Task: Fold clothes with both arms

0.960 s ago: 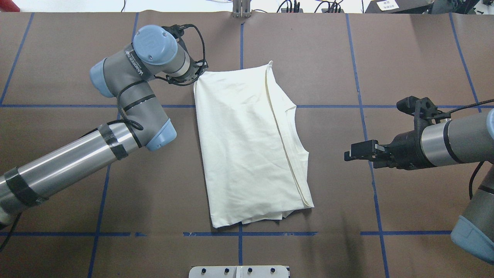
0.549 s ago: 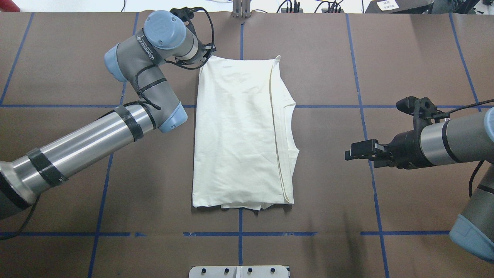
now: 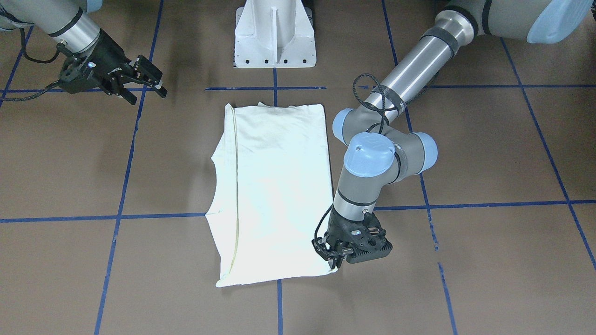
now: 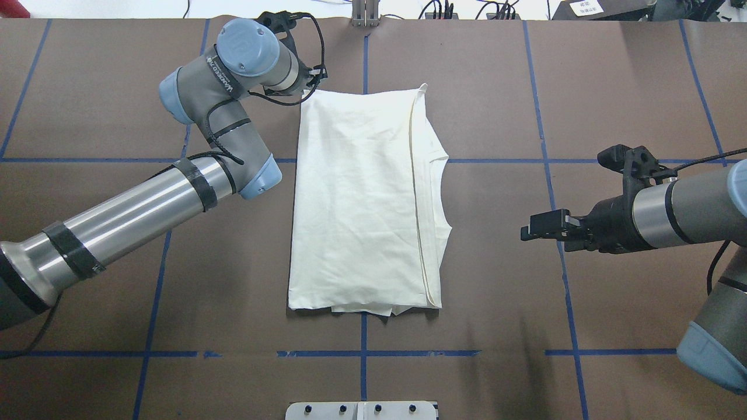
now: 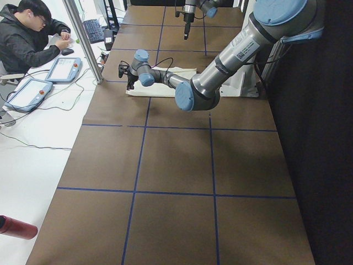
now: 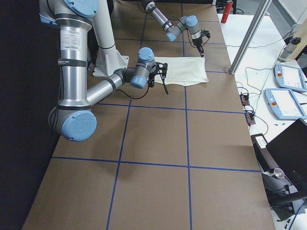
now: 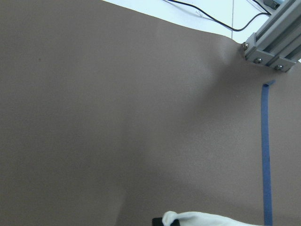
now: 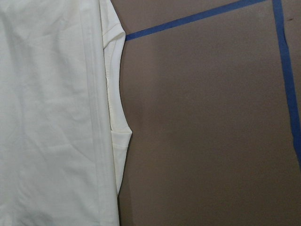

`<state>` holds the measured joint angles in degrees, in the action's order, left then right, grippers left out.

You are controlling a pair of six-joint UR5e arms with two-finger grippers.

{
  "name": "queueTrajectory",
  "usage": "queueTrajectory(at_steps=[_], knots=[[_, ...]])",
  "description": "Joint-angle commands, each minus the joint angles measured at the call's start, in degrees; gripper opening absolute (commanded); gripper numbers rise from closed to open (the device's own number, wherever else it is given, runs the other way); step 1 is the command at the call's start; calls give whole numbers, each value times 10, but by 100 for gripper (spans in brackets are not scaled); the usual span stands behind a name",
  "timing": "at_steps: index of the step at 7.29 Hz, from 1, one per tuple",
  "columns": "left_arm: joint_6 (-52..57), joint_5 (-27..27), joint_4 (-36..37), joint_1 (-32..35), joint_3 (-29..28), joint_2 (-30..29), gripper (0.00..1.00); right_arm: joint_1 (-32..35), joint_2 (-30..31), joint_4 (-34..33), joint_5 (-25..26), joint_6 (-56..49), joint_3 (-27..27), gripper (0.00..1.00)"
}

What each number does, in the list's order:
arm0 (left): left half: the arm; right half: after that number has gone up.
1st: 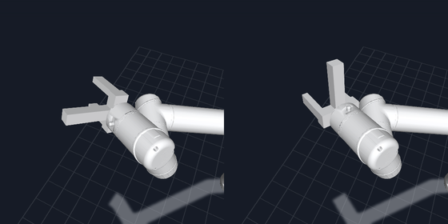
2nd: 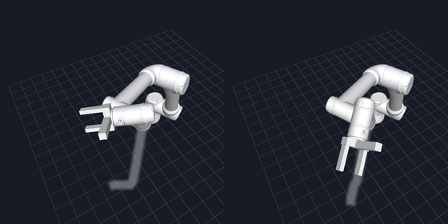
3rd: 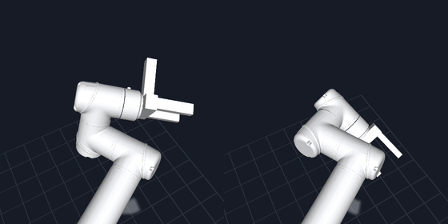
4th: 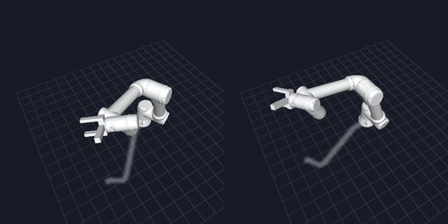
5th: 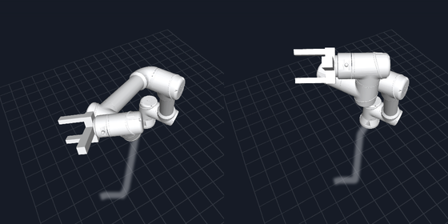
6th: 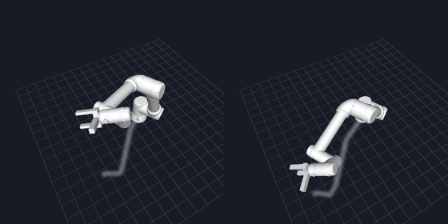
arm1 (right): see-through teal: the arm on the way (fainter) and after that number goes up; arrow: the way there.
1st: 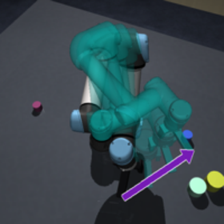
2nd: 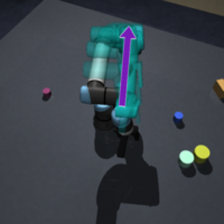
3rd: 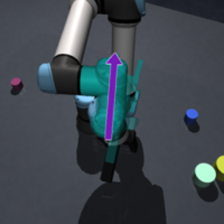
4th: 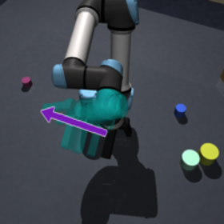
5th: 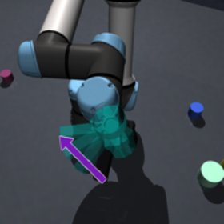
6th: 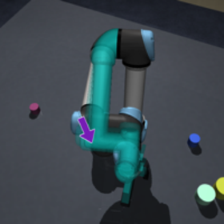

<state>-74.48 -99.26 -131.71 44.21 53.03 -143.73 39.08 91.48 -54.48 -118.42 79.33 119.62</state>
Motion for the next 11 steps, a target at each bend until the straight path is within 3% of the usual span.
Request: queueTrajectory(at_steps=[1,2,3,5,6,7,8,11], knots=[[25,-1,-15,4,26,19,100,0,-8,-2,0,-1,-6,100],[38,-4,-11,5,95,67,100,-1,-20,-26,2,-3,-9,100],[39,-7,-8,5,148,110,100,-7,-61,-91,7,-3,-12,100],[40,-50,36,7,184,124,100,-68,-146,-236,82,-4,-13,100],[40,-54,63,5,250,163,100,-102,-188,-299,119,-5,-16,100],[43,-86,62,7,307,192,100,-133,-213,-325,142,-5,-20,100],[43,-166,58,12,314,207,100,-160,-223,-331,160,-4,-32,100],[43,-178,64,10,320,217,100,-206,-242,-331,187,-4,-69,100]])
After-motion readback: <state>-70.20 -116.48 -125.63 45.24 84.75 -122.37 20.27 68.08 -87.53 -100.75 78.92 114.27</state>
